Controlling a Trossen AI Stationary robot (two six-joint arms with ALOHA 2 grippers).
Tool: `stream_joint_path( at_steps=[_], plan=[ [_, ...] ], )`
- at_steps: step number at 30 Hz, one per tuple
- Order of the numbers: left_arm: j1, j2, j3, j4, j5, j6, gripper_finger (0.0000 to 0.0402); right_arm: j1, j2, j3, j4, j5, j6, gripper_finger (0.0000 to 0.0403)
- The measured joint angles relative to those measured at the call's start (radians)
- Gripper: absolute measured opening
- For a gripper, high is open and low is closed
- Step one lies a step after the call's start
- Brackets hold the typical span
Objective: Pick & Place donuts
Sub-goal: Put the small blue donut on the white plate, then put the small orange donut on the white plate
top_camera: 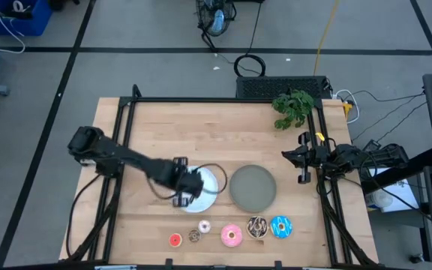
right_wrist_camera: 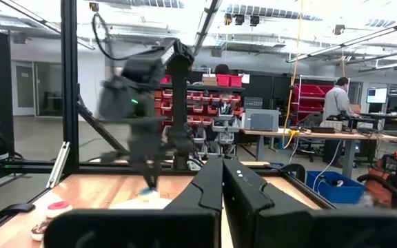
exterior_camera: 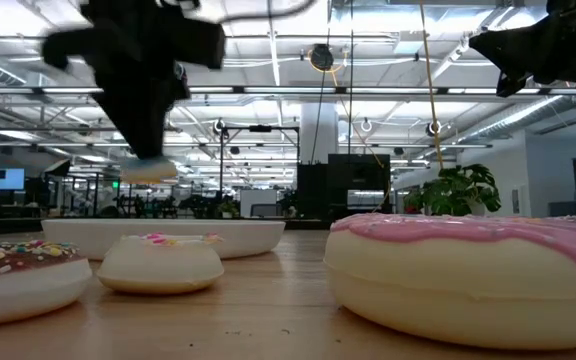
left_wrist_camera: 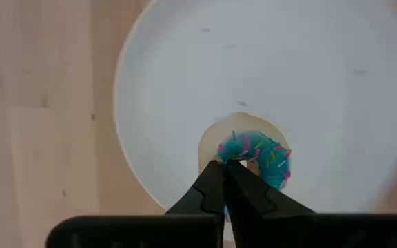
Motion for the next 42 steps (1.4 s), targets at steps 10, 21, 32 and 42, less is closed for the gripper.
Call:
stream_joint_path(
  at_steps=[10, 21, 32, 42],
  plan=[
    [0.131, 0.031, -0.068, 0.124, 0.116, 0.106, 0.0021, 0.000, 0.000, 0.000, -0.003, 0.000, -0.016, 0.0000],
    [0.102, 0.082, -0.070, 0.122, 0.135, 0.057, 0.0067, 0.000, 0.009, 0.000, 0.007, 0.000, -0.019, 0.0000],
    [0.102, 0.039, -0.042, 0.078, 0.056, 0.052, 0.0232, 0.000, 0.015, 0.000, 0.006, 0.000, -0.019, 0.0000],
    [-0.038, -0.032, 0.153, -0.051, 0.149, -0.159, 0.0220, 0.000, 0.017, 0.000, 0.006, 0.000, -0.019, 0.0000]
  ],
)
